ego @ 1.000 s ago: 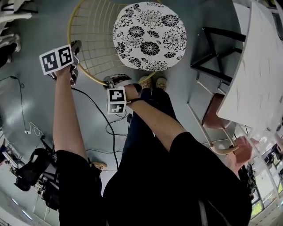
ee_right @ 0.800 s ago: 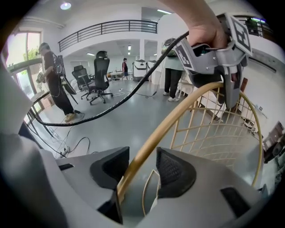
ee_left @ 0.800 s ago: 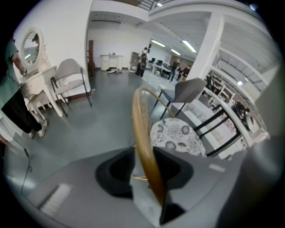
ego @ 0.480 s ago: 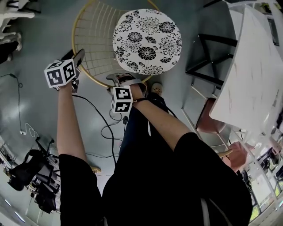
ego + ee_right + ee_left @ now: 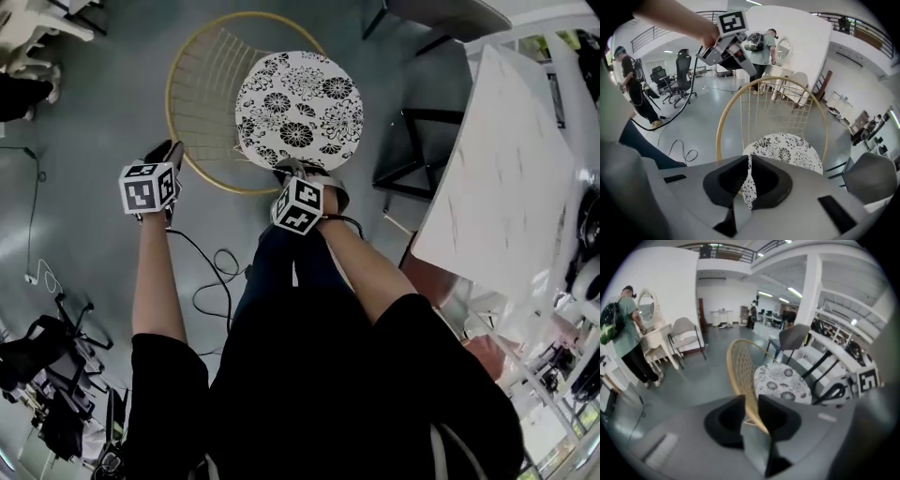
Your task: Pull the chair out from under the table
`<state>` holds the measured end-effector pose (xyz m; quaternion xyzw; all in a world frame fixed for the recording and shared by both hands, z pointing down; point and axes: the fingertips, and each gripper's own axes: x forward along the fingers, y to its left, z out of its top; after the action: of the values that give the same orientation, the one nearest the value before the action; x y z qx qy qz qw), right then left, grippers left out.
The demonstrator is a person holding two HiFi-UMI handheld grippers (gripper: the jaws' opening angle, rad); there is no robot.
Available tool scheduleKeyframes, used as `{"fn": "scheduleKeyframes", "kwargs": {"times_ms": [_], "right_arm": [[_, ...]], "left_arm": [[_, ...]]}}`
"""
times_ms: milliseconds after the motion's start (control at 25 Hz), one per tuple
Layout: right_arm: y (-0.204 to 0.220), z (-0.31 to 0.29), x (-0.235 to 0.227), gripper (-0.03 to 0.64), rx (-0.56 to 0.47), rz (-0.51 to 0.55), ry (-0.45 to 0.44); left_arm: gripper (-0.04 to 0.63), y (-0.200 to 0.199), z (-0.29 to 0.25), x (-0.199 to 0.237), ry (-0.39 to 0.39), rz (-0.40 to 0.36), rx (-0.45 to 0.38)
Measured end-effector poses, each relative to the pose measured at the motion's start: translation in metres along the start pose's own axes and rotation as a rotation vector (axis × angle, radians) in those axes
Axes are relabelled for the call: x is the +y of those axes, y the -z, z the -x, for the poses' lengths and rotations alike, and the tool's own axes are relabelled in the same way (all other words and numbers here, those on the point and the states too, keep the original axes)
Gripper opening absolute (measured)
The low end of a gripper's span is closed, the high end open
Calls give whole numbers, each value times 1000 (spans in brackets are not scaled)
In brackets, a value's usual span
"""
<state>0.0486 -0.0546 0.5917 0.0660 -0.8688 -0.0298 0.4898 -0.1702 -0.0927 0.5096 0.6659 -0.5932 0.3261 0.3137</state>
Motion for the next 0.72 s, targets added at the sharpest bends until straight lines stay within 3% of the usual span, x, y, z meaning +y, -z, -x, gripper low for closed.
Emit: {"fn": "scheduleKeyframes", "kwargs": {"times_ms": [120,280,520,720], "right_arm": [[26,20,-18,25,2,-87,81],[49,53,-34,21,-13,-187,163],[57,119,-51,20,-100,-355,306],[36,191,-78,20,-270,-456,462]], "left_arm": [[9,14,11,-13,-57,-79,27],[8,25,28,-46,-22,-90,11],[8,8,62,-102,28,-34,-170],[8,-29,103,-147,50,-69,-343]]}}
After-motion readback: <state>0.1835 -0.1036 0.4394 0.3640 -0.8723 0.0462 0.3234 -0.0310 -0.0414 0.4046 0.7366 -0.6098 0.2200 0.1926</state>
